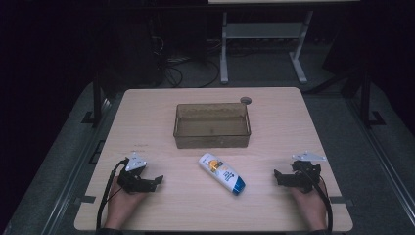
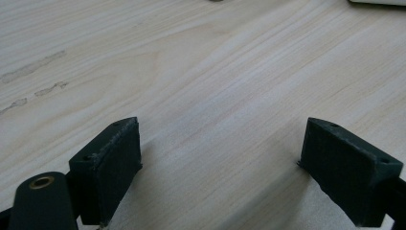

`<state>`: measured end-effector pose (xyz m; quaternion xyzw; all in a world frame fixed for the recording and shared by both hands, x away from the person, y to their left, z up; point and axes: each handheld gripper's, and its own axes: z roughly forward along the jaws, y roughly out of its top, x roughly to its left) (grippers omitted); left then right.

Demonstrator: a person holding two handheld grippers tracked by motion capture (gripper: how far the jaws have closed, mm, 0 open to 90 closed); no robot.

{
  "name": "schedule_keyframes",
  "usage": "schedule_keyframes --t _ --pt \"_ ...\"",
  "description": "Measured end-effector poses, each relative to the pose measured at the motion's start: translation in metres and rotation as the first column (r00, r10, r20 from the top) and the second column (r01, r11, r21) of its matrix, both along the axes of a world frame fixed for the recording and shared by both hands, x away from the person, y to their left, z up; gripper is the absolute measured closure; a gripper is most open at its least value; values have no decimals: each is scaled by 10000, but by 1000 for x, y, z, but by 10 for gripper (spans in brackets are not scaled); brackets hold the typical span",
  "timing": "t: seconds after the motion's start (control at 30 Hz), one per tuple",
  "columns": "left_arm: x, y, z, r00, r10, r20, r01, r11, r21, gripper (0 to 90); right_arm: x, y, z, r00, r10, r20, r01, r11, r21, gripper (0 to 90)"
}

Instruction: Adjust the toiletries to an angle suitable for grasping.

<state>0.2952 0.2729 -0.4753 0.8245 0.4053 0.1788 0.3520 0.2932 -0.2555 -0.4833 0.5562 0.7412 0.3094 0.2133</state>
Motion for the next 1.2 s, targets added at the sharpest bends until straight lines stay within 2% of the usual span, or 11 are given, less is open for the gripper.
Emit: schedule_keyframes --t 0.2,0.27,0.4,0.53,0.73,0.77,0.8,0.93,0.97,1.03,1.2 --pt "1 -2 0 9999 -128 7 128 9999 1 125 1 -1 0 10000 2 3 -2 10000 10 0" --pt "1 -2 0 9999 -173 3 173 9998 -9 125 0 -2 0 10000 3 70 -3 10000 27 35" --pt "1 -2 0 9998 -221 3 221 9998 -5 125 -3 -7 5 9999 -136 50 136 9999 49 196" --pt "1 -2 0 9996 -282 -10 282 9996 -10 125 -3 -10 10 9997 -7 -227 16 9991 433 318" --pt "0 -2 0 9996 -282 -7 282 9996 -13 125 -5 -12 15 9978 518 -412 -478 9946 922 539" --pt "0 -2 0 9996 -282 -7 282 9996 -13 126 -5 -12 15 9978 518 -412 -478 9946 922 539" --pt "0 -2 0 9996 -276 5 276 9996 -21 126 -5 -11 17 9966 716 -416 -671 9926 1011 624" --pt "0 -2 0 9996 -278 1 278 9996 -16 126 -5 -8 20 9918 1186 -465 -1125 9867 1172 779" --pt "0 -2 0 9996 -282 -3 282 9996 -15 126 -5 -8 20 9918 1186 -465 -1125 9867 1172 779" --pt "0 -2 0 9996 -280 0 280 9996 -16 126 -5 -8 22 9890 1421 -421 -1353 9816 1347 894" --pt "0 -2 0 9994 -345 -2 345 9994 -23 125 -3 -5 23 9834 1747 -483 -1652 9736 1577 896"
